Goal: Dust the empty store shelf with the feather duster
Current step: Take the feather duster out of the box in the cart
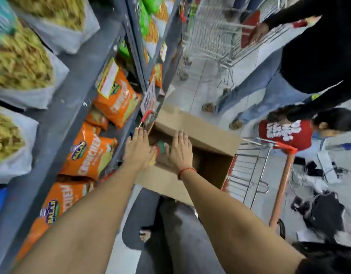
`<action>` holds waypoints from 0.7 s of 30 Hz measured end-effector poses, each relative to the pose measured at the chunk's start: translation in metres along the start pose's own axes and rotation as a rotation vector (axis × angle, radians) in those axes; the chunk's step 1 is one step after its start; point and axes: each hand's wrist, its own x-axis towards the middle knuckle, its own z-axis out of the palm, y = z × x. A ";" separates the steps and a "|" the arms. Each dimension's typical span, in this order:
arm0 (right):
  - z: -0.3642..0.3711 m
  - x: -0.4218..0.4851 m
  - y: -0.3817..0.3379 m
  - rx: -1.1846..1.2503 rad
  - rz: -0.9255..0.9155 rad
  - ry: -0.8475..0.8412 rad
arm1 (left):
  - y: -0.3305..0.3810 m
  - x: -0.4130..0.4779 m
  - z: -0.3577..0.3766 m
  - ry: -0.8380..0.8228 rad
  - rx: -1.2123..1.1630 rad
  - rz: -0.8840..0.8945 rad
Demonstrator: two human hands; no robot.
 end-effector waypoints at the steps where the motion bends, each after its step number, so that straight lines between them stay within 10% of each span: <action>1: 0.009 0.000 0.000 -0.003 0.015 -0.038 | 0.001 -0.001 0.008 -0.078 0.022 -0.024; 21: 0.074 0.000 -0.006 -0.025 -0.002 -0.267 | -0.047 -0.007 0.086 -0.472 0.159 -0.156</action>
